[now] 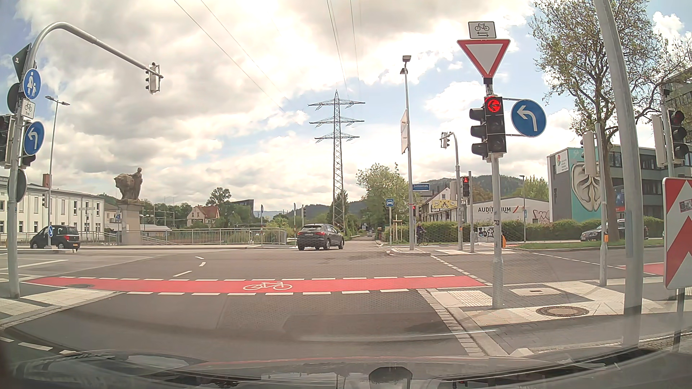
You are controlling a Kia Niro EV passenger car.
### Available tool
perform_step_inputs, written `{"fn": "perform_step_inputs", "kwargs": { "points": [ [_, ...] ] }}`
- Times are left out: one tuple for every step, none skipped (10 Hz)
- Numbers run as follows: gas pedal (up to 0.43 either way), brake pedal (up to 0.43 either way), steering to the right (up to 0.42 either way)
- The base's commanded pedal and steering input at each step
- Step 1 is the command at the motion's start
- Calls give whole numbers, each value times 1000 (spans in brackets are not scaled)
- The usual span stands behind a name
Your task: Follow the waypoints while adhering to traffic rules and regulations
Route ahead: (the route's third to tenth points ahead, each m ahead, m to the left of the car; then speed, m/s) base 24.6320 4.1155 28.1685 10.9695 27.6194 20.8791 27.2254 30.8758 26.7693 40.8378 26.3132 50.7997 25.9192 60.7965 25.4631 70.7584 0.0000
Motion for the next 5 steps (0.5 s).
{"fn": "perform_step_inputs", "kwargs": {
  "points": [
    [0,268,-4],
    [0,268,-4],
    [0,268,-4],
    [0,262,-4],
    [0,268,-4]
  ]
}}
